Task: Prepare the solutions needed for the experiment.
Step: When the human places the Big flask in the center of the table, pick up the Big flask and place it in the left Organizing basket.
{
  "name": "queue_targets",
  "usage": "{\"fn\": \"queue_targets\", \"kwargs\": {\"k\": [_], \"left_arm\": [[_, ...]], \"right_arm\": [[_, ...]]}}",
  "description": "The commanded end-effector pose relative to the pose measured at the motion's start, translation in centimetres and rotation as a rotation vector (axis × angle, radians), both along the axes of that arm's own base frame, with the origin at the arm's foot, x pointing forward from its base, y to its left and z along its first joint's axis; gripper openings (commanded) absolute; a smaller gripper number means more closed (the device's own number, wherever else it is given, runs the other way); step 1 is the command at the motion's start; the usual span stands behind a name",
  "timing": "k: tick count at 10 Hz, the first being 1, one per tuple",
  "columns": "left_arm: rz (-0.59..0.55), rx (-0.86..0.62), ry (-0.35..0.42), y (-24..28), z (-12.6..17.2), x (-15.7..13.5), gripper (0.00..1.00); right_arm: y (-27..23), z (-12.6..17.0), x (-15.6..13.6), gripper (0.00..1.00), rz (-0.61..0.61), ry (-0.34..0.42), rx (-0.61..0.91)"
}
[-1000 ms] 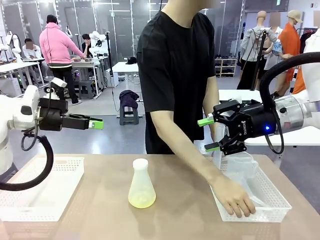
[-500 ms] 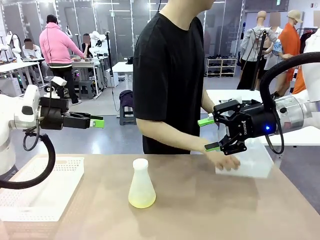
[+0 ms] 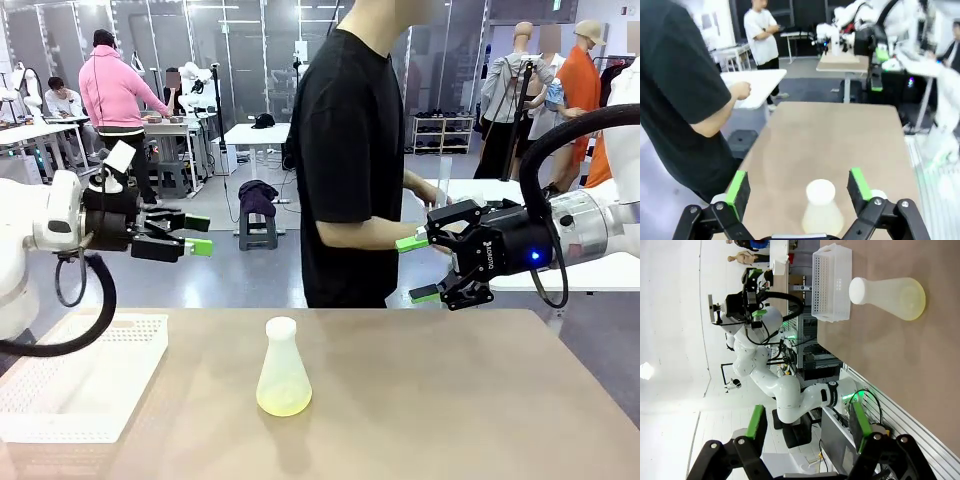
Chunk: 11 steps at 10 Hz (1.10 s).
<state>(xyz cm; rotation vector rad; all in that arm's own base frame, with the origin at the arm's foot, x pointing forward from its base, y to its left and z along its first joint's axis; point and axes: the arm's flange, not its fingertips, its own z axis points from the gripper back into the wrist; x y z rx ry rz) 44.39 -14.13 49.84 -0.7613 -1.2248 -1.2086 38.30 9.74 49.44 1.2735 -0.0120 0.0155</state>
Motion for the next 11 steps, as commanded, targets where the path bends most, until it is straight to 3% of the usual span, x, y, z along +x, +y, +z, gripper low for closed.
{"fn": "queue_targets", "kwargs": {"k": [1, 3, 4, 5, 8, 11], "left_arm": [[-0.014, 0.039, -0.188, -1.0, 0.0, 1.7, 1.0], [-0.065, 0.049, -0.155, -1.4, -0.5, 2.7, 1.0], [-0.037, 0.062, -0.106, -1.4, -0.3, 2.5, 1.0], [-0.05, 0.05, -0.164, -1.1, 0.0, 1.3, 1.0], [-0.048, 0.048, -0.151, -1.1, -0.5, 1.8, 1.0], [-0.288, 0.103, -0.115, -5.2, -4.6, 5.6, 1.0]], "right_arm": [[0.2, 0.0, -0.1, 0.84, -0.003, 0.0, 0.011], [0.2, 0.0, -0.1, 0.84, -0.003, 0.0, 0.011], [0.2, 0.0, -0.1, 0.84, -0.003, 0.0, 0.011], [0.2, 0.0, -0.1, 0.84, -0.003, 0.0, 0.011], [0.2, 0.0, -0.1, 0.84, -0.003, 0.0, 0.011], [0.2, 0.0, -0.1, 0.84, -0.003, 0.0, 0.011]]}}
